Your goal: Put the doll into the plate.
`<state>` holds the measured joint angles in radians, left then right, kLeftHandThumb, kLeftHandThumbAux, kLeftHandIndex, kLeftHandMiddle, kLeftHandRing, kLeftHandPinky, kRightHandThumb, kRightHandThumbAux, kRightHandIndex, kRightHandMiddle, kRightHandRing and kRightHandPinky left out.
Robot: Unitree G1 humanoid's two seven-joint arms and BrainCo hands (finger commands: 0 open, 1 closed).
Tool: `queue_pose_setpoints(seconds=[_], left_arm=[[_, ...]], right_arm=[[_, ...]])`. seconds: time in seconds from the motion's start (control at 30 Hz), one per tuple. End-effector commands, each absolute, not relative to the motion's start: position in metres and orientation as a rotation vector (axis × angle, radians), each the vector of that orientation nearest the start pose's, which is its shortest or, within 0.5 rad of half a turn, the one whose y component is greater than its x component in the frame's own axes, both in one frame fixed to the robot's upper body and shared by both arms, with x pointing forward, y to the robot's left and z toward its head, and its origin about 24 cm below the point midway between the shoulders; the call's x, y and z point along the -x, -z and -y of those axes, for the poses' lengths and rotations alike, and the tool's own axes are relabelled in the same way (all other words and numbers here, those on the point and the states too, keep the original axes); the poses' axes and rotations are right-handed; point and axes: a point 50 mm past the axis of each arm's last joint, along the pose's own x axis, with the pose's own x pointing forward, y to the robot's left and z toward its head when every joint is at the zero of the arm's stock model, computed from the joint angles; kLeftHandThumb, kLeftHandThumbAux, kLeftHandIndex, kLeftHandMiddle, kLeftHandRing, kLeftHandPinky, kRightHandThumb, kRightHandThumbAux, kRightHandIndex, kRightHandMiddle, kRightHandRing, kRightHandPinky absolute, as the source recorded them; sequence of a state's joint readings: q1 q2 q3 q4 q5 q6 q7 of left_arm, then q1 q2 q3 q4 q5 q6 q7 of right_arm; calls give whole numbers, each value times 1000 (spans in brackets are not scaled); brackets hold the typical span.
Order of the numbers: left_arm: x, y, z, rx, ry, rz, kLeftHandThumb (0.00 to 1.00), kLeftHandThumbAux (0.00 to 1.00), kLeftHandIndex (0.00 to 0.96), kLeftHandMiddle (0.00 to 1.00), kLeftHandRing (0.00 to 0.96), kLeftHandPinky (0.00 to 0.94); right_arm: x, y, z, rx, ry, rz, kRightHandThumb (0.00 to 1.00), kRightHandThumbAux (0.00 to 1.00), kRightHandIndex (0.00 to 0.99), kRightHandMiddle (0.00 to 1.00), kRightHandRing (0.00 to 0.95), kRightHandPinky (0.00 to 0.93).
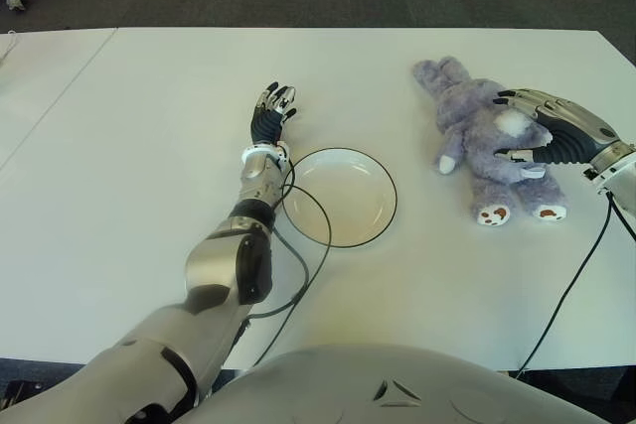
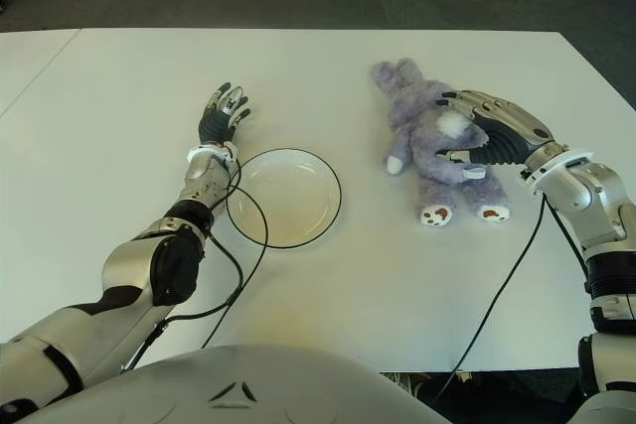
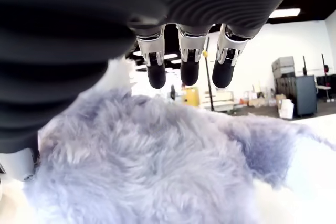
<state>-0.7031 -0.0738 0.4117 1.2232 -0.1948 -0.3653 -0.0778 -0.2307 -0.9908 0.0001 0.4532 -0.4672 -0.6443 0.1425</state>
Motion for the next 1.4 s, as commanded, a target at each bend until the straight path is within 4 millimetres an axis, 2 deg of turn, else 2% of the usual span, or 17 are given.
queue_pose_setpoints(seconds=[0.03, 0.13, 0.2, 0.3, 0.7, 1.0, 1.27, 1.33, 1.37, 1.4], left_arm=[[-280, 77, -116, 477, -156, -573, 0, 671, 167, 204, 209, 230], [-280, 77, -116, 477, -157, -575, 0, 672, 167, 207, 214, 242], [-280, 77, -117, 477, -158, -575, 0, 674, 168, 209, 219, 241], [-280, 77, -116, 475, -159, -575, 0, 673, 165, 201, 212, 230], [-280, 77, -117, 468, -155, -575, 0, 668, 157, 196, 201, 218], [-280, 77, -116, 464, -151, -574, 0, 663, 158, 190, 194, 209], [-280, 77, -116, 471, -154, -577, 0, 664, 163, 198, 203, 229], [-280, 77, -116, 474, -154, -576, 0, 656, 157, 200, 204, 224], [-280, 77, -116, 474, -153, -576, 0, 657, 160, 202, 208, 231], [-280, 77, -116, 473, -153, -576, 0, 657, 161, 203, 209, 233]], right_arm=[[-265, -111, 322, 1399, -330, 72, 261, 538, 60, 0, 0, 0], [-264, -102, 325, 1383, -311, 49, 257, 547, 63, 0, 0, 20], [-262, -99, 326, 1370, -295, 42, 239, 548, 73, 0, 11, 103], [-261, -95, 325, 1332, -272, 54, 239, 545, 84, 9, 42, 158], [-258, -84, 320, 1229, -166, 112, 296, 572, 117, 58, 89, 163], [-260, -83, 318, 1139, -106, 151, 276, 610, 118, 63, 62, 93], [-263, -85, 317, 1098, -80, 183, 271, 634, 118, 72, 58, 82], [-265, -85, 315, 1072, -72, 196, 268, 653, 123, 85, 76, 117], [-265, -84, 315, 1061, -69, 199, 267, 659, 125, 98, 107, 194], [-266, -84, 314, 1057, -69, 199, 268, 660, 125, 102, 115, 214]])
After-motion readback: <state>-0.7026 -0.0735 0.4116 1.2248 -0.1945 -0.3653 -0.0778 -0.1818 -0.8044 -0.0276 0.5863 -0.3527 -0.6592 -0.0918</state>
